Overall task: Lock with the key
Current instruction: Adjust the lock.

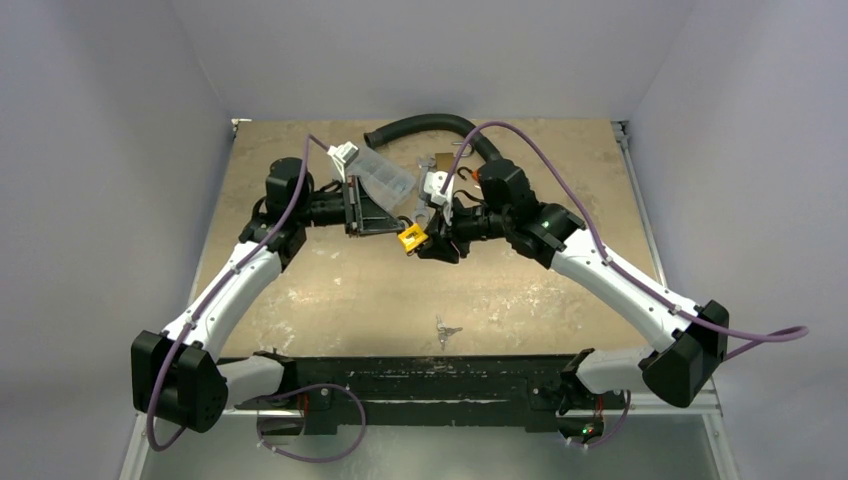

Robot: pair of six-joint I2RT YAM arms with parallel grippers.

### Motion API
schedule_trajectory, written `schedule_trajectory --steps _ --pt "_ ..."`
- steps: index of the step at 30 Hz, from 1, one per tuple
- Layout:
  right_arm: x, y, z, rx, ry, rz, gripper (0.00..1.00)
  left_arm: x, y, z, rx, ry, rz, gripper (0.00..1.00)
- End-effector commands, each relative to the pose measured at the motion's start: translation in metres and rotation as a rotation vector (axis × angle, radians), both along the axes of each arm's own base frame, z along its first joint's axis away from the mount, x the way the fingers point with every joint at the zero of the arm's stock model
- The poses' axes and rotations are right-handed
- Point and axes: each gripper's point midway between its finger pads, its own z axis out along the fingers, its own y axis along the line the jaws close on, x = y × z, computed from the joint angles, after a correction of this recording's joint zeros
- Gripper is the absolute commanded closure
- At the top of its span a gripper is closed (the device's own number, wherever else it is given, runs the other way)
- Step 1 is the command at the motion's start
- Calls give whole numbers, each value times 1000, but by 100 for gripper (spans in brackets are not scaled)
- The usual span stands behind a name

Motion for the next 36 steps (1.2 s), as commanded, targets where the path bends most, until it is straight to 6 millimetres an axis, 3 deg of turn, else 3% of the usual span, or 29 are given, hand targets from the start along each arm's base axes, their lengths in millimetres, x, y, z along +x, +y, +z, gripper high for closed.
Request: schedule_trajectory --steps 1,13,21,27,31,36 --pt "32 3 83 183 -236 -75 63 -40 -12 5 -12 0 -160 100" --pt "51 11 117 378 -73 -178 63 -41 -17 -10 -24 45 -133 100" --pt "67 20 122 444 -4 -227 64 -42 -21 -11 -42 76 -137 100" --pt "71 25 138 478 -21 -218 63 -46 -25 -17 -56 114 -147 100" --pt "67 24 130 449 -33 -192 62 -44 -24 -15 -36 68 -148 100" --pt "50 12 94 322 -70 -132 53 -18 -4 -10 72 -79 -53 100"
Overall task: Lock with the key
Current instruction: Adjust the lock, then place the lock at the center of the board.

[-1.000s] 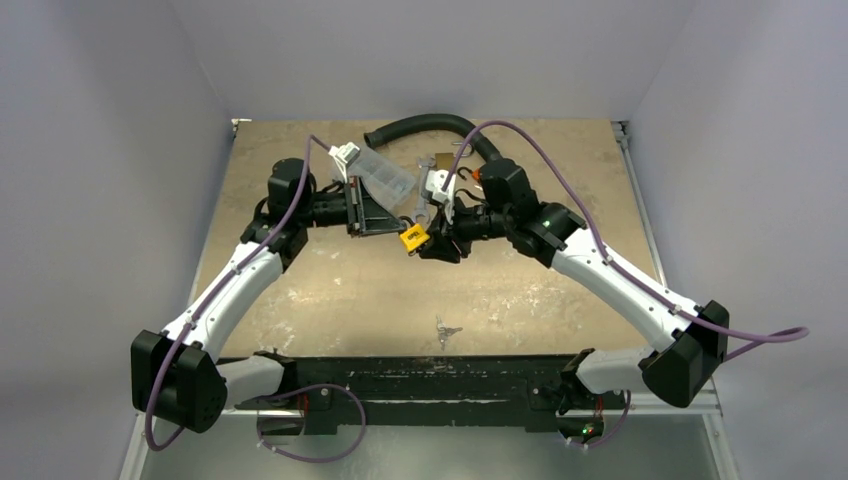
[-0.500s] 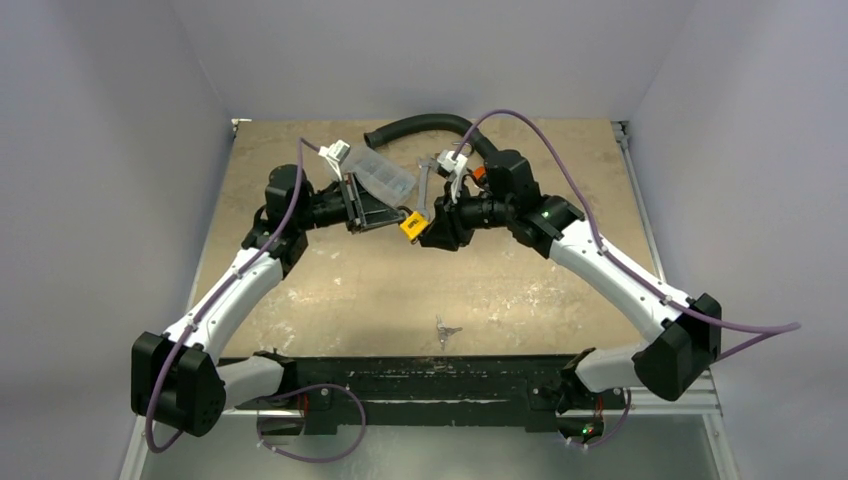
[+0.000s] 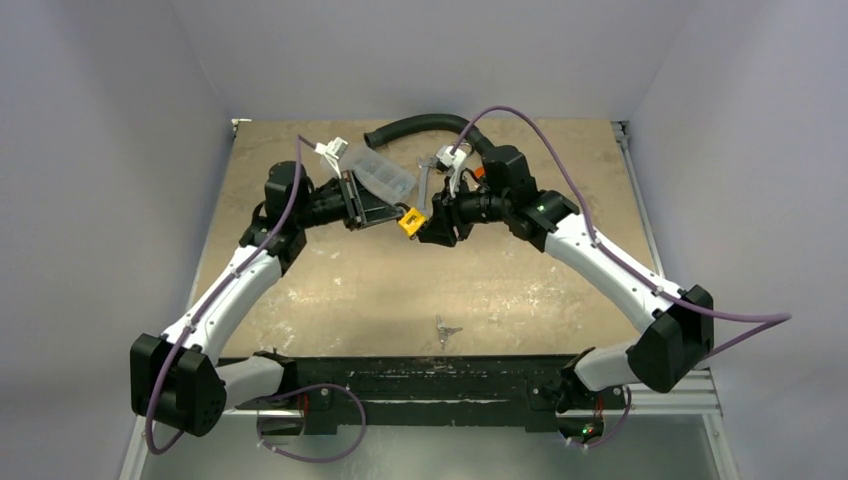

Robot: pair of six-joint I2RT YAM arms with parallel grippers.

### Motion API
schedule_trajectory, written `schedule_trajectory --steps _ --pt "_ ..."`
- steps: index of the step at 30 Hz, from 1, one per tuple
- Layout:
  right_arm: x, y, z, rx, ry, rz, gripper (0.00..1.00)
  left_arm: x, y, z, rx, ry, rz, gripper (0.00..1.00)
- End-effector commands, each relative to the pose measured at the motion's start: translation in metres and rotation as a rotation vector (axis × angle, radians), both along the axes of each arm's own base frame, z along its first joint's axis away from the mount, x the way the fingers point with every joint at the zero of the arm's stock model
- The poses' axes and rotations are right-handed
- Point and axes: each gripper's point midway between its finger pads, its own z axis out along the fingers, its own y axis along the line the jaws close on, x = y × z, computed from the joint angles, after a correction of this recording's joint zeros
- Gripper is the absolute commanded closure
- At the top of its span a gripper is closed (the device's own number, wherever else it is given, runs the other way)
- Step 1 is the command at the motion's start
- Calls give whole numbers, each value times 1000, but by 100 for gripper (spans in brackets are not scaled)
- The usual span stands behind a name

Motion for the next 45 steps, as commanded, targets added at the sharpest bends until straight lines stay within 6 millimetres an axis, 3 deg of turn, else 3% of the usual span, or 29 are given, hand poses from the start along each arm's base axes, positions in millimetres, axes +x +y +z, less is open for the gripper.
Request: schedule_trajectory --steps 1,4,7,10,13,16,23,31,45 --pt "13 12 96 198 -426 59 50 -41 1 6 66 -54 -226 100" --pt "-6 2 72 142 -406 120 38 -23 13 14 101 -108 -186 100" --pt "-25 -11 56 90 -393 173 25 -10 18 7 123 -99 -192 100" --pt "-37 -21 50 68 -380 188 18 -8 22 -16 189 -113 -231 100" --pt "-42 -32 41 40 -376 181 14 -14 27 -55 270 -78 -298 100" --pt "-37 -45 33 15 -369 126 11 -28 26 -87 263 23 -329 100" --pt "-17 -72 19 -31 -358 -23 6 -66 6 -133 335 21 -333 100" --pt "4 -78 4 -66 -314 -94 1 -75 -4 -177 362 53 -355 100" --pt "21 -84 -11 -66 -248 -126 1 -104 -32 -211 311 144 -489 100"
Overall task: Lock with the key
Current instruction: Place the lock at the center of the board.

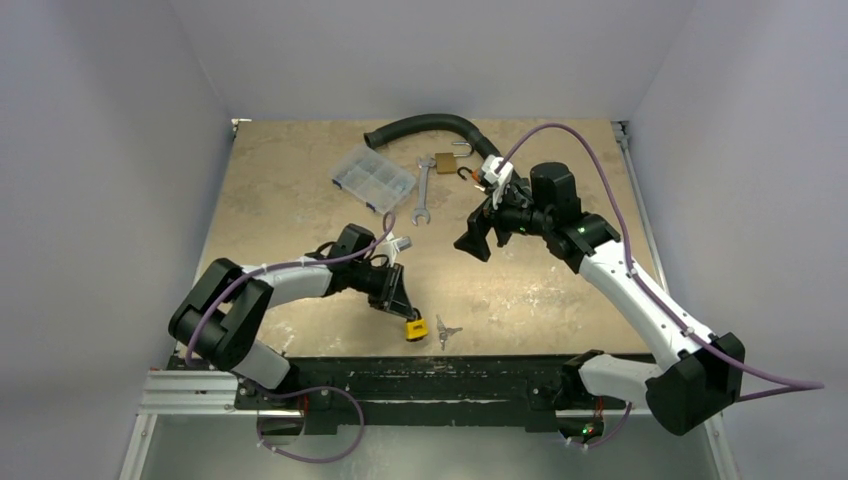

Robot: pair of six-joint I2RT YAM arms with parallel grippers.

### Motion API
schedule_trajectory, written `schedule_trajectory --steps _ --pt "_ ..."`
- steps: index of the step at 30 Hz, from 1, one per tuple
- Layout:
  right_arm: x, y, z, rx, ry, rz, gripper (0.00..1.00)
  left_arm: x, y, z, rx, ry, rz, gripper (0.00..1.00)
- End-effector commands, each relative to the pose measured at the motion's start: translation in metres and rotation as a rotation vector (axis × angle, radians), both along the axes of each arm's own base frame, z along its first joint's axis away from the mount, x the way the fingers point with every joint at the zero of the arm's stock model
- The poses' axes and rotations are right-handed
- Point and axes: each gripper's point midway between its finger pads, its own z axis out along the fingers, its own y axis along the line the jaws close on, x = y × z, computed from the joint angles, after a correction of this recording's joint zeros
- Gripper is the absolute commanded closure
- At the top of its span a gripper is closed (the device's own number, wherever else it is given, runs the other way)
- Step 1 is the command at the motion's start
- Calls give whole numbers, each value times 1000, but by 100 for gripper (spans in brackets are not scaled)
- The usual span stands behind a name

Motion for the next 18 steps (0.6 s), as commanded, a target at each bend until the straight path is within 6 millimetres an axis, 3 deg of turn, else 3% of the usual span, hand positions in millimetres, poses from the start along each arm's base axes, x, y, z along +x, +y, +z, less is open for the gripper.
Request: schedule_trajectory --steps 1,9,14,18 --pt "4 2 8 31 -24 -4 1 -2 -15 8 -84 -11 -45 100" --pt "5 3 9 33 -15 0 1 3 -14 -13 -13 24 -30 99" --pt "6 2 10 32 -14 -2 1 10 -7 -21 68 -1 -24 76" --pt "8 2 10 30 -15 -10 1 19 -4 -18 112 -56 -15 63"
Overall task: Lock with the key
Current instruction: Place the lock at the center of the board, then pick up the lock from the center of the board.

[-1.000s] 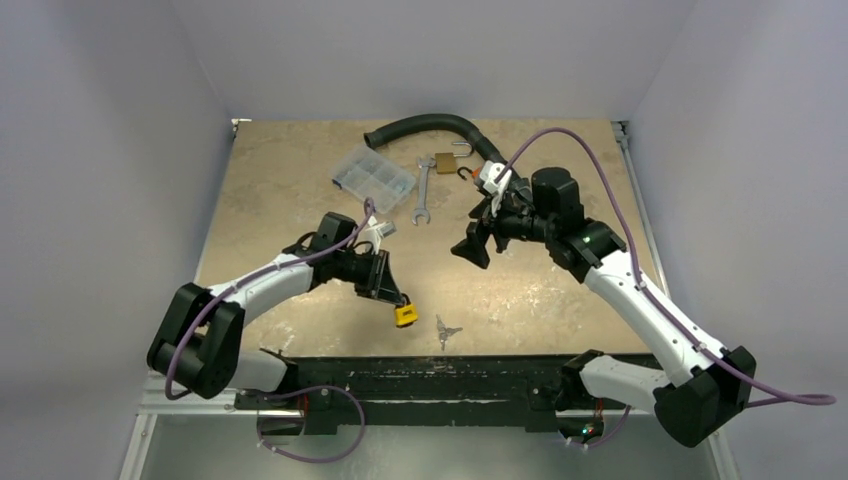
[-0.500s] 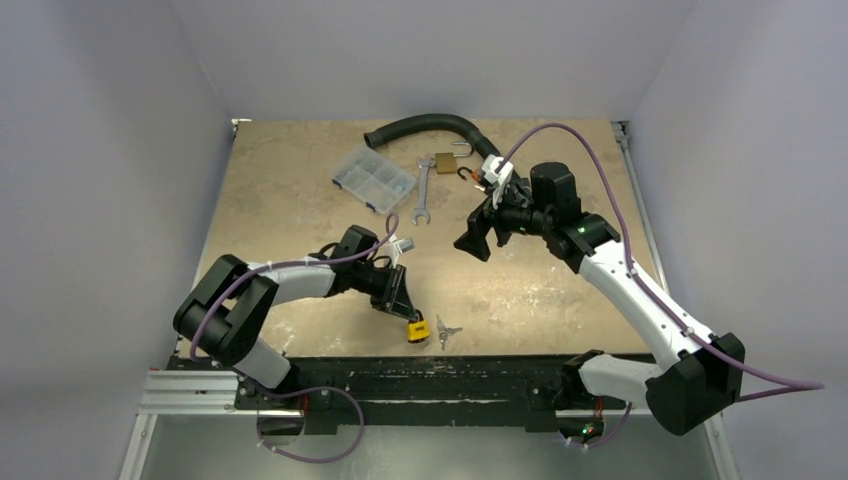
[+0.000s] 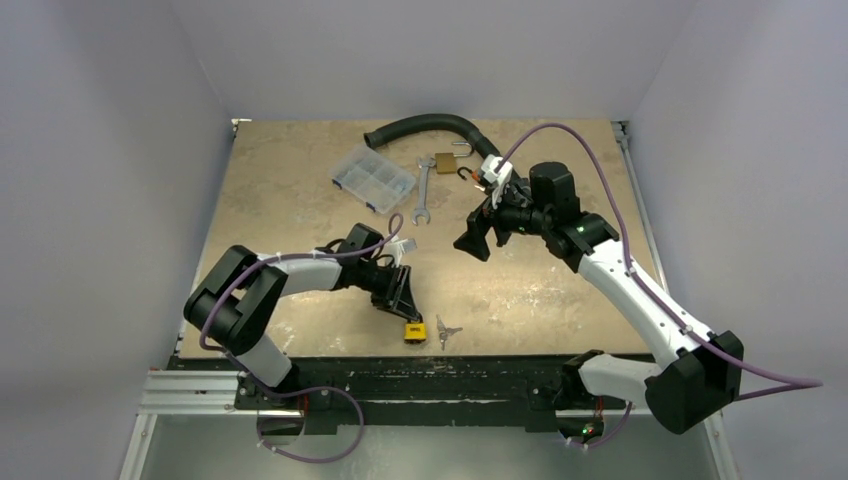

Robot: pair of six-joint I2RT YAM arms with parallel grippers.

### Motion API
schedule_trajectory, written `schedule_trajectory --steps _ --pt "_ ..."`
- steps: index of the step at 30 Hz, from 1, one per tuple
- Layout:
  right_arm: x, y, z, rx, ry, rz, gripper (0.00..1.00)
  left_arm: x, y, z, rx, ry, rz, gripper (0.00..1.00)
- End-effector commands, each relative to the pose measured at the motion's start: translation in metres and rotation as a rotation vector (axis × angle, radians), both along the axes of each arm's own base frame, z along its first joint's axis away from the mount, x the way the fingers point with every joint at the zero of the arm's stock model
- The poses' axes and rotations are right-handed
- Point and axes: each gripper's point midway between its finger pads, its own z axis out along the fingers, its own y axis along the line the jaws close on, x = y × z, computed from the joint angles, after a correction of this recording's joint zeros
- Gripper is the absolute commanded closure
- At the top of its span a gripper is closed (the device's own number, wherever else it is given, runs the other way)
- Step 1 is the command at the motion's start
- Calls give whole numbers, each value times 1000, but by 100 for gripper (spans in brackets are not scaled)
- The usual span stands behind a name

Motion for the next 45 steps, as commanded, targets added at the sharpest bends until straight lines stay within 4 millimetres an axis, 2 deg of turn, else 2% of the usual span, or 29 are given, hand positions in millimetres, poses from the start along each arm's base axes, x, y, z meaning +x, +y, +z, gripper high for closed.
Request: schedule_trajectory --steps 1,3,9,13,17,20,23,25,30,31,34,40,42,45 --pt "6 3 12 27 -28 -5 1 18 1 7 42 -106 -7 61" --pt "7 3 12 31 -23 -11 1 21 4 8 61 -130 2 58" --pt "17 0 15 41 -14 -62 1 36 11 25 53 -176 59 37" --pt "34 -8 18 23 -18 -148 1 68 31 41 61 -214 162 31" --pt "62 -19 19 -40 -50 -252 3 103 53 73 52 -280 256 26" --pt "89 -23 20 -95 -82 -315 5 125 67 106 34 -393 318 25" --pt "121 -33 17 -170 -112 -409 7 138 74 136 42 -515 350 25" --pt "140 -31 14 -203 -109 -424 7 140 75 151 33 -551 352 24" --pt "179 -16 -10 -259 -50 -420 12 138 74 162 17 -566 353 24" --pt "186 -14 -24 -284 -26 -419 13 138 74 164 13 -569 352 24" --pt "207 -11 -39 -312 -12 -427 15 138 74 169 10 -579 351 24" --pt "238 -15 -81 -317 55 -447 15 135 74 172 -2 -575 336 24" --pt "250 -20 -101 -327 89 -456 15 134 74 171 -1 -574 334 24" --pt "266 -28 -118 -334 121 -473 15 133 75 171 -4 -573 329 25"
